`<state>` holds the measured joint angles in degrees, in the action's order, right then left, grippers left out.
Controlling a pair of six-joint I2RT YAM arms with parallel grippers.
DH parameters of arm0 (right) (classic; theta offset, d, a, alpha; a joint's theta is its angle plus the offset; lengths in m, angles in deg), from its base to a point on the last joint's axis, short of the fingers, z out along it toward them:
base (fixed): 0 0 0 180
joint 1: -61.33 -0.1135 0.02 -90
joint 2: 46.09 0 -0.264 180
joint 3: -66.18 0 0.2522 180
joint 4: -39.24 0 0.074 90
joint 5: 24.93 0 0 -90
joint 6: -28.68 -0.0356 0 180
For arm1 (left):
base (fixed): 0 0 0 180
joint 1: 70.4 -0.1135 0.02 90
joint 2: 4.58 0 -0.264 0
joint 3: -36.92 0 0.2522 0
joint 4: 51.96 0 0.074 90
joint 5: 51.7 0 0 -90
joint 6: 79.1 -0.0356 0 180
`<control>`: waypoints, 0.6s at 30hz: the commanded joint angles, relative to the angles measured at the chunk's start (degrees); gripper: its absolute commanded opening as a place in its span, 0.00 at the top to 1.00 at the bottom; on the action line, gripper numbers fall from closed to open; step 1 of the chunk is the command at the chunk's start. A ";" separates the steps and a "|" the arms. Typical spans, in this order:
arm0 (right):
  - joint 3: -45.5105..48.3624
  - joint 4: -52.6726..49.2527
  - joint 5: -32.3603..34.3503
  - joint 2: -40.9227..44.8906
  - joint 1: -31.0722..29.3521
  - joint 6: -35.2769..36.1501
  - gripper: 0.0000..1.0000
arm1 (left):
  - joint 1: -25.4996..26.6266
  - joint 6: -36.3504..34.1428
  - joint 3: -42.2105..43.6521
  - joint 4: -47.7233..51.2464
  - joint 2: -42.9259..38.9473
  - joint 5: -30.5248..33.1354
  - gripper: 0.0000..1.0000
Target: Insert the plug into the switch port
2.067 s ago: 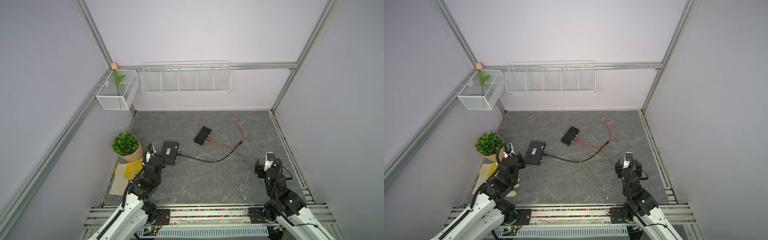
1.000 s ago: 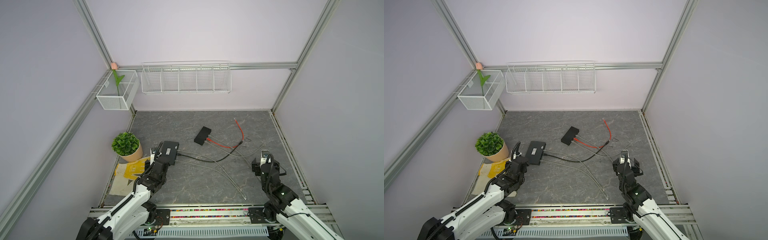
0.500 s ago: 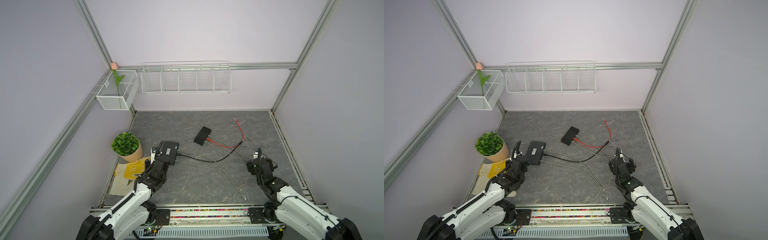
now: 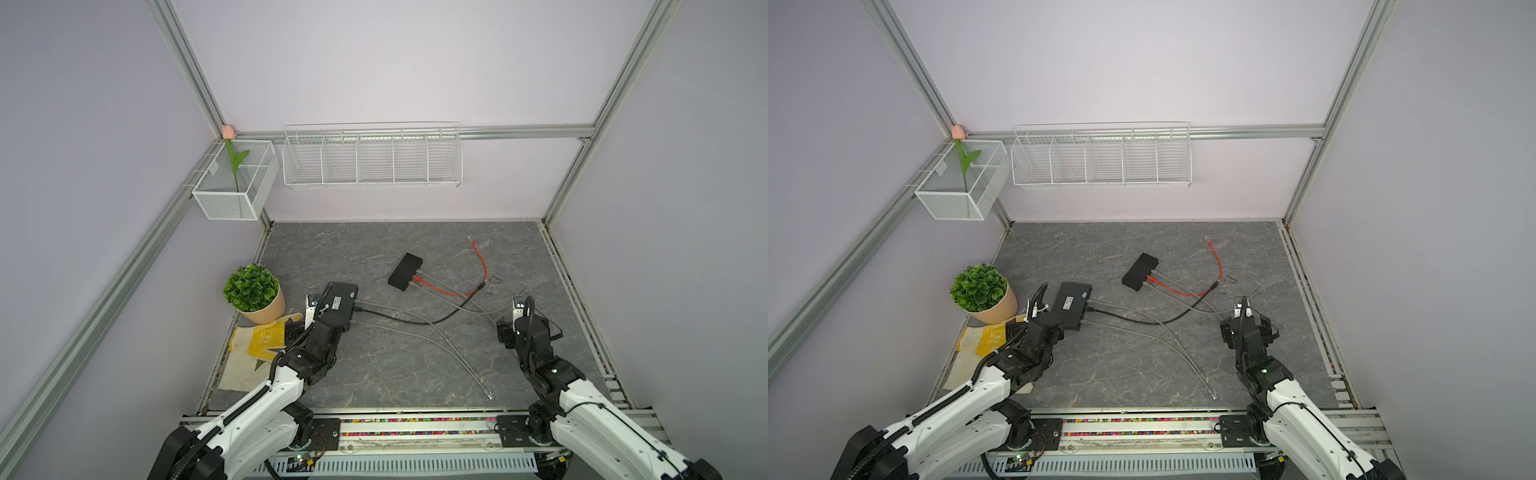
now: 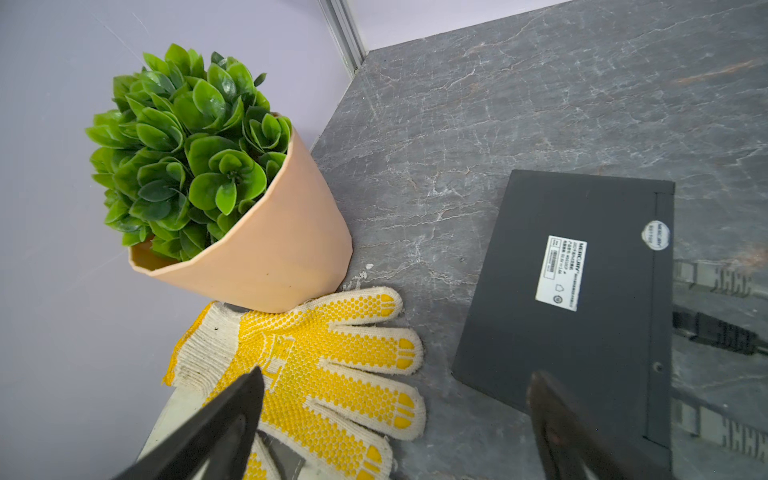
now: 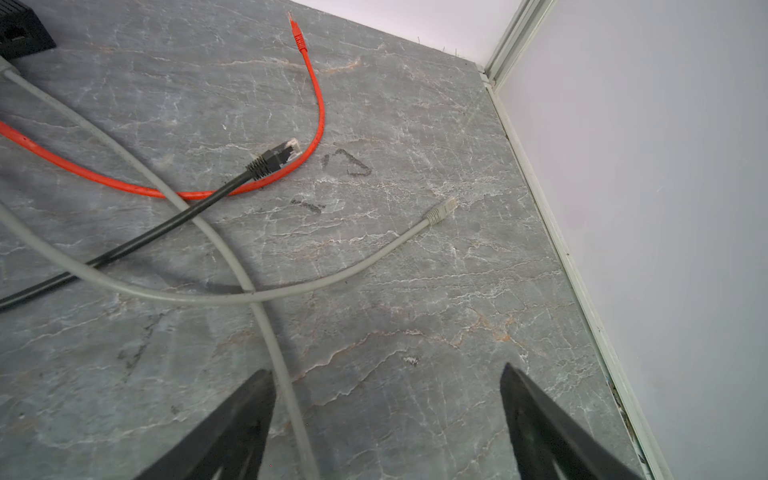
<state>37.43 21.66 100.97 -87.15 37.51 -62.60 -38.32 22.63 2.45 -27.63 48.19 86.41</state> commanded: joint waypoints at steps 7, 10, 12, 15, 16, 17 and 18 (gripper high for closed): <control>3.87 -1.23 0.44 16.90 0.27 -1.52 0.12 | 0.55 -0.33 -1.29 -0.57 -0.40 2.15 0.01; 7.50 -1.73 -3.80 28.09 0.29 0.73 0.12 | 0.62 -0.42 -0.39 -1.03 -2.35 2.49 0.01; 7.71 -3.77 -3.24 33.56 0.29 0.49 0.11 | 0.62 -0.72 0.52 -1.57 -4.54 2.06 0.01; 4.90 -13.42 10.66 38.98 0.28 -8.61 0.12 | 0.62 -2.56 1.99 -3.40 -8.63 0.31 0.01; 3.62 -16.26 15.15 40.06 0.28 -12.96 0.12 | 0.62 -2.63 2.11 -3.31 -9.25 0.43 0.01; 1.57 -19.01 16.11 40.90 0.26 -15.18 0.12 | 0.66 -2.82 2.08 -3.18 -12.14 0.90 0.00; 1.06 -16.33 10.18 40.01 0.27 -8.35 0.12 | 0.62 -2.94 1.79 -2.55 -13.39 1.17 0.00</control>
<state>41.61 9.25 107.64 -47.88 37.62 -68.65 -37.97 20.99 3.98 -29.29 37.87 87.03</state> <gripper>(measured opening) 0.884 0.992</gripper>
